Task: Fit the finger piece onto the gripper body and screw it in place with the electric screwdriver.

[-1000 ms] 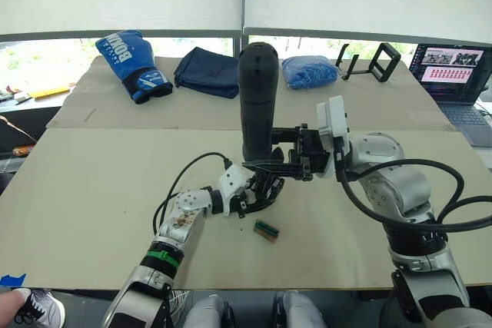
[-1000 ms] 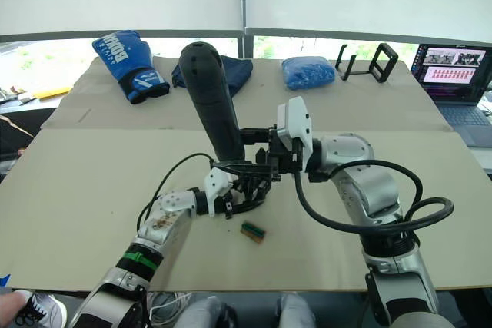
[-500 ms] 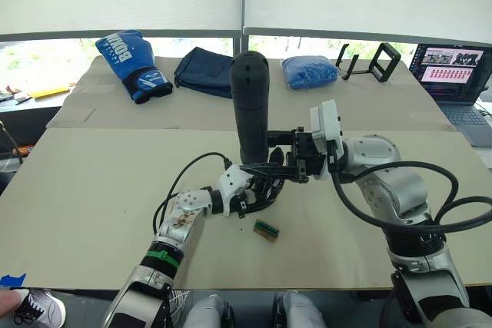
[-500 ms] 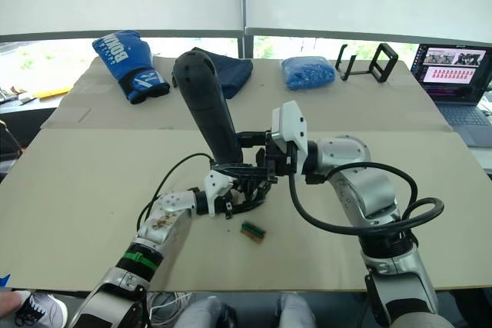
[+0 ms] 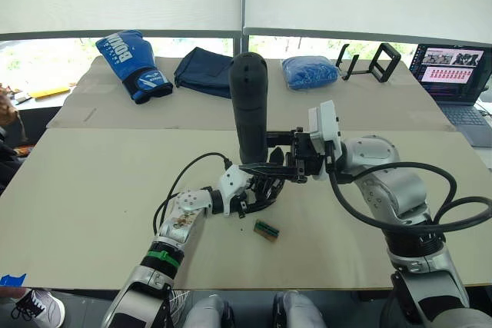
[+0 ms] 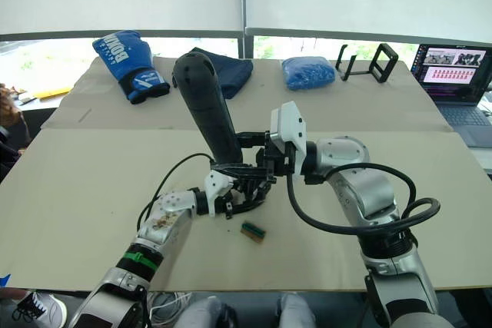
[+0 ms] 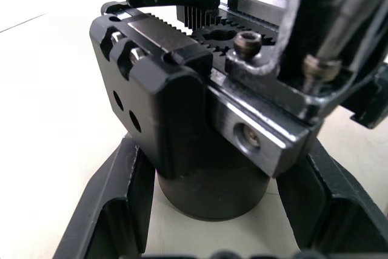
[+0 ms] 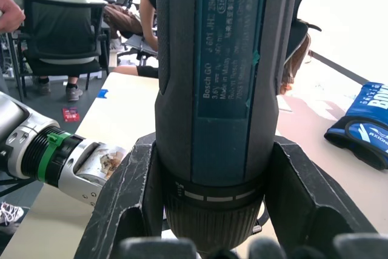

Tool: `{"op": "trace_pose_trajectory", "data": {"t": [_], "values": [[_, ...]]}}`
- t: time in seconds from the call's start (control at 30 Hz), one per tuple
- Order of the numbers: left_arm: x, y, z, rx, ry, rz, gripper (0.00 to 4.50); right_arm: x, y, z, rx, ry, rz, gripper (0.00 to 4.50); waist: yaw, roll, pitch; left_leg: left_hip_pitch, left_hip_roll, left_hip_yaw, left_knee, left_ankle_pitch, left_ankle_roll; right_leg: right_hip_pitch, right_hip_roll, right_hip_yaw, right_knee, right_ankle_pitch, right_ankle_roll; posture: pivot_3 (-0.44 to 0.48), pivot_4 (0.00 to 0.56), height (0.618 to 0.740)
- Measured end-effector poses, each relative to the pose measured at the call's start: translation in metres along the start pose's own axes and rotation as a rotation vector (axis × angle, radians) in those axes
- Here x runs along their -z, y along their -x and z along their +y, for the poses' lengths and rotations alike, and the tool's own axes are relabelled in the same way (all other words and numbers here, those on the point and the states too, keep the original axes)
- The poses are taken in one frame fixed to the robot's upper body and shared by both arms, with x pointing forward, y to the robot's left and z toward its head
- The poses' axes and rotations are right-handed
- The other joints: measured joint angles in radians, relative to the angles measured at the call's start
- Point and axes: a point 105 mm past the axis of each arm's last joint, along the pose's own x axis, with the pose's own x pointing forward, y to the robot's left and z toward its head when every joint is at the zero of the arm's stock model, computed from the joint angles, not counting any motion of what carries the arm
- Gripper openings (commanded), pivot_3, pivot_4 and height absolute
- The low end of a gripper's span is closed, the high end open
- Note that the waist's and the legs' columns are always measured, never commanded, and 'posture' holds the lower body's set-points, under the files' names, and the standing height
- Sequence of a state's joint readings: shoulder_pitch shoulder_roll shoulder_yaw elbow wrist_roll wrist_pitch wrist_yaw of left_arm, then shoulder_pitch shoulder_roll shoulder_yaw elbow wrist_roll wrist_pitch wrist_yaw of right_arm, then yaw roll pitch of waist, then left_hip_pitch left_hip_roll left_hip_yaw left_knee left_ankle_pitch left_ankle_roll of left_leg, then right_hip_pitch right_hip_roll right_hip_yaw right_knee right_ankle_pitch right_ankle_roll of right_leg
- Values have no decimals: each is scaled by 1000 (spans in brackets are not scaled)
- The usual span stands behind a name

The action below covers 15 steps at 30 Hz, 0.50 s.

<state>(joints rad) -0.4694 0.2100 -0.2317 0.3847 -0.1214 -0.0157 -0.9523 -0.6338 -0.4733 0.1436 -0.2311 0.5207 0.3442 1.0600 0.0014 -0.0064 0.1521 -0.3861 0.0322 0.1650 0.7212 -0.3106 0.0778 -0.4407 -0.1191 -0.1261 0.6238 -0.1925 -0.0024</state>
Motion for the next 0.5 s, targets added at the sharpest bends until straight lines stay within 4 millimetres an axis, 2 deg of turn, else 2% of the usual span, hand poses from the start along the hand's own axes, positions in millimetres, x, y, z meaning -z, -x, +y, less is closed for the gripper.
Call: {"op": "trace_pose_trajectory", "data": {"t": [0.5], "values": [[1, 0, 1, -5, 9, 5, 2304, 8, -1, -9, 75, -52, 14, 1907, -1, 1, -1, 3, 0, 0, -1, 0, 0, 2, -2, 0, 0, 0, 0, 0, 150, 740]]}}
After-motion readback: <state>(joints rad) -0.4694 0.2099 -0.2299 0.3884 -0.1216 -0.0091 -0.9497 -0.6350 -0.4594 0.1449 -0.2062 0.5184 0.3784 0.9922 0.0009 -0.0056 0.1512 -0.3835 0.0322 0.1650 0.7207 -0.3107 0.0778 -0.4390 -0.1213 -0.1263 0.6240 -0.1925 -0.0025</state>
